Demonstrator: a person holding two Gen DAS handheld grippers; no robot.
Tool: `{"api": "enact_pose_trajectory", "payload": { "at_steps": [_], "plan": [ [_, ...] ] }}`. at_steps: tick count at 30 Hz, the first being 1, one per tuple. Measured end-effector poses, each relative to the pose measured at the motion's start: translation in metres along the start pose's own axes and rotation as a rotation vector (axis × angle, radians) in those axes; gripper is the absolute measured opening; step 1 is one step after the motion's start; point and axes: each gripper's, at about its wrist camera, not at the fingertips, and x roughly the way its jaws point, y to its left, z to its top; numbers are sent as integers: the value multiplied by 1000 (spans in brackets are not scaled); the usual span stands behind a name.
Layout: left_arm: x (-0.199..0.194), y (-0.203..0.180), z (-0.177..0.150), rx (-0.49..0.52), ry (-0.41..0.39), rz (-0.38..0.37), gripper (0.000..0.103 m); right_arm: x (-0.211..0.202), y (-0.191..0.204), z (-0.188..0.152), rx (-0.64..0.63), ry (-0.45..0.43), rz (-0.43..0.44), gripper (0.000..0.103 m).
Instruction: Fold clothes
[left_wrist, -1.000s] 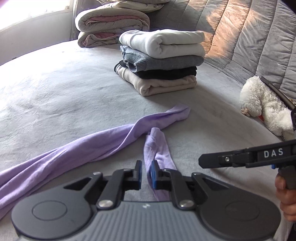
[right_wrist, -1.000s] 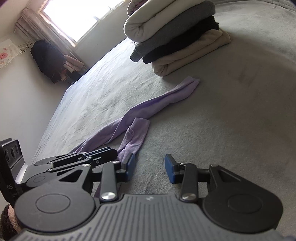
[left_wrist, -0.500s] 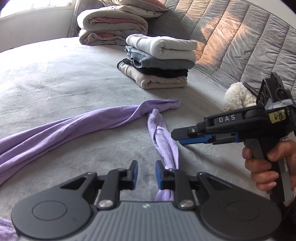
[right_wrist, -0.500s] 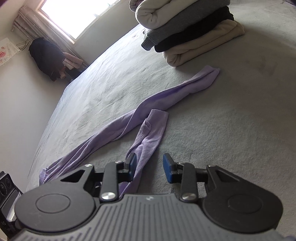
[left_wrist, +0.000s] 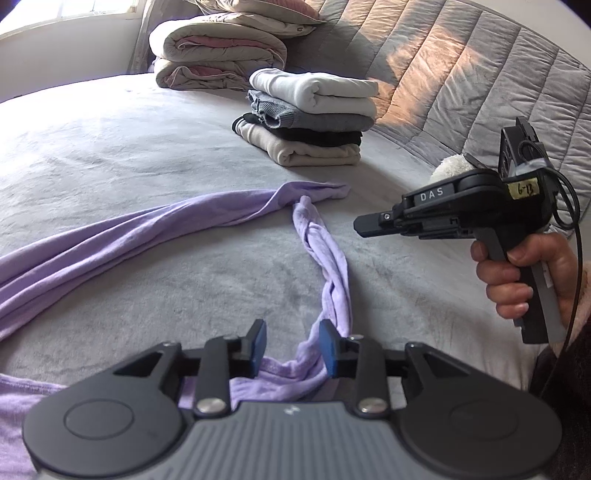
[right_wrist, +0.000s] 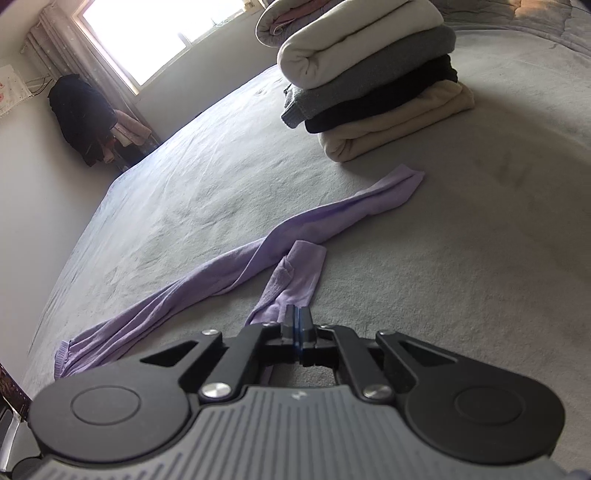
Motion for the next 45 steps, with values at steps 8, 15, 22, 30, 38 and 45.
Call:
{"api": "enact_pose_trajectory", "payload": {
  "at_steps": [8,15,22,30,38,45],
  "plan": [
    [-5,-7,-13,14,-4,-22,33,-12,-5,-4,14,4,-27,1],
    [-5,-9,-25,14,-6,-40,33,-7,-3,-10,21,39,-20,10],
    [-5,-13,-38,53,-36,-56,35,1,3,-13,11,54,-27,13],
    [-5,-25,-53,146,-88,-109,46,13,22,-19,-52,63,-26,41],
    [-8,-39,-61,219,-126,-106,52,13,20,-19,-43,40,-43,41],
    [-3,-43,-57,208,-147,-109,52,27,32,-22,-87,70,-35,2]
  ]
}}
